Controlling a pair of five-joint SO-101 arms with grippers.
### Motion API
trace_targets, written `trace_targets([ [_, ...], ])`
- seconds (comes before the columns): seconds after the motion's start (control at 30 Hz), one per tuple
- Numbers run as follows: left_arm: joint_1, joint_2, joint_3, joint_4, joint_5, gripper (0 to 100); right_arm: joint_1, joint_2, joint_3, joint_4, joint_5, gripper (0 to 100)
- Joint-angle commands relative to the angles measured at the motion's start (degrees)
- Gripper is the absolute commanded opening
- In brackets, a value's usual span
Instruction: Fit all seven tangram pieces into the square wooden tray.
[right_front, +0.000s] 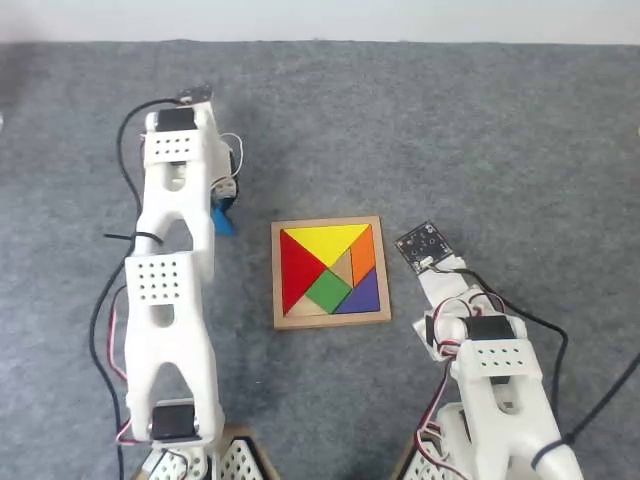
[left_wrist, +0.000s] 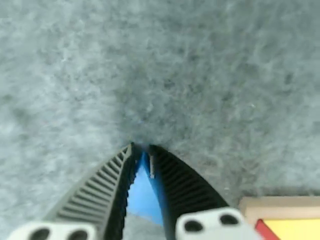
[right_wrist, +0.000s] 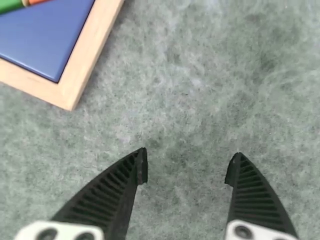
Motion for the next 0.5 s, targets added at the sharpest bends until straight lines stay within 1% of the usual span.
trace_targets([
  [0.0,-1.76,-1.32,5.23,2.37,-4.40,1,-0.31,-1.10,-0.35,-0.75,0.88,26.3],
  [0.1,-1.93,-4.75,12.79,2.37,-7.91,1,-0.31,-1.10,-0.35,-0.84,0.88,26.3],
  [0.27,-2.90,-14.68,28.53,2.29,-16.97,1,-0.31,-1.10,-0.35,-0.84,0.88,26.3],
  [0.37,-3.25,-24.18,36.09,2.29,-22.42,1,-0.31,-1.10,-0.35,-0.84,0.88,26.3],
  [0.47,-2.64,-36.57,45.41,2.20,-28.31,1,-0.31,-1.10,-0.35,-0.84,0.88,26.3],
])
